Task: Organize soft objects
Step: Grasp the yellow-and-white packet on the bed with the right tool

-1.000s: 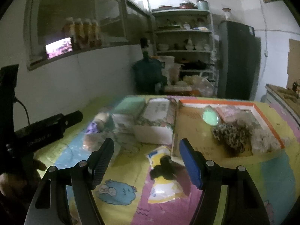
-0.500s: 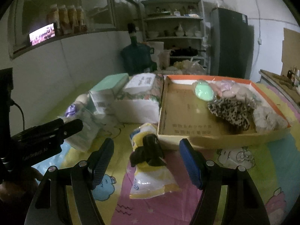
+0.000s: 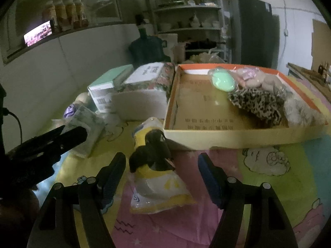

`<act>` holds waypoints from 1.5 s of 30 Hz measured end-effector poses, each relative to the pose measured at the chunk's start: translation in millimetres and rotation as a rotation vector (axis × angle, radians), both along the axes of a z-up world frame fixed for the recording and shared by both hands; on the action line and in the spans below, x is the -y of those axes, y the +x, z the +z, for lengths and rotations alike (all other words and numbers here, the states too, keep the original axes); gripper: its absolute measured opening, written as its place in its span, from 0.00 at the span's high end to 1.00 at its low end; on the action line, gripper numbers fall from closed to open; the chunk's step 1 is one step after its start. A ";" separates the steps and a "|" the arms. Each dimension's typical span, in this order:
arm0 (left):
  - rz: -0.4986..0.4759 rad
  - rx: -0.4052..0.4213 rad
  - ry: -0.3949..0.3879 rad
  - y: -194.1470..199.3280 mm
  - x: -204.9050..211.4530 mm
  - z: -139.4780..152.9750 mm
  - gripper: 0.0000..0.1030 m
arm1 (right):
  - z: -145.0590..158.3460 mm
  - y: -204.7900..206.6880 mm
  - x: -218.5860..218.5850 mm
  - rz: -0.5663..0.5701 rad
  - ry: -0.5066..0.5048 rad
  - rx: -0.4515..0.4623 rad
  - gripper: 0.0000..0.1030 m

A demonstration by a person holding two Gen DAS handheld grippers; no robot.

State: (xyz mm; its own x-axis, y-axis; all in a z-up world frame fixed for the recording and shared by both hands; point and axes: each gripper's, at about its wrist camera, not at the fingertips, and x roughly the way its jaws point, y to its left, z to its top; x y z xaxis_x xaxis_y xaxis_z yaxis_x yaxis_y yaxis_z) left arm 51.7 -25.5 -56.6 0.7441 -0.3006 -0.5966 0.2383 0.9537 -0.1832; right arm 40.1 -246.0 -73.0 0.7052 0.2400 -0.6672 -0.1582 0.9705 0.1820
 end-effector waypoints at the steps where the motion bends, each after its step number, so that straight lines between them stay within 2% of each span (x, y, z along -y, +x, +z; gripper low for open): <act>1: 0.000 -0.011 -0.008 1.9 -0.2 -1.5 0.61 | -0.9 0.4 0.7 0.003 0.006 -0.006 0.28; 4: -0.003 -0.027 -0.014 2.8 0.6 -4.6 0.68 | -4.0 0.8 2.2 0.011 0.018 -0.022 0.31; 6: -0.006 -0.022 -0.011 2.6 2.4 -5.4 0.70 | -4.9 0.6 2.0 0.030 0.029 -0.029 0.46; 12: -0.027 -0.019 -0.020 3.1 6.6 -6.7 0.75 | -4.2 -2.4 -4.9 0.052 0.011 -0.028 0.52; 29: -0.043 0.092 -0.019 -20.0 8.4 24.0 0.77 | 12.1 -16.1 -7.1 0.084 0.069 0.008 0.58; 45: -0.109 0.164 -0.032 -27.0 31.7 58.2 0.78 | 51.4 -41.6 11.2 0.076 0.095 0.125 0.58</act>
State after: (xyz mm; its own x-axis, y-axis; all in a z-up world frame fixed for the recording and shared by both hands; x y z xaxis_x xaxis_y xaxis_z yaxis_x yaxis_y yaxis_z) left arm 24.7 -57.1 1.6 0.7926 -0.4012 -0.4592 0.3688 0.9151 -0.1630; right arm -1.5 -257.2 -21.6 0.7588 0.3536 -0.5470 -0.2576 0.9343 0.2466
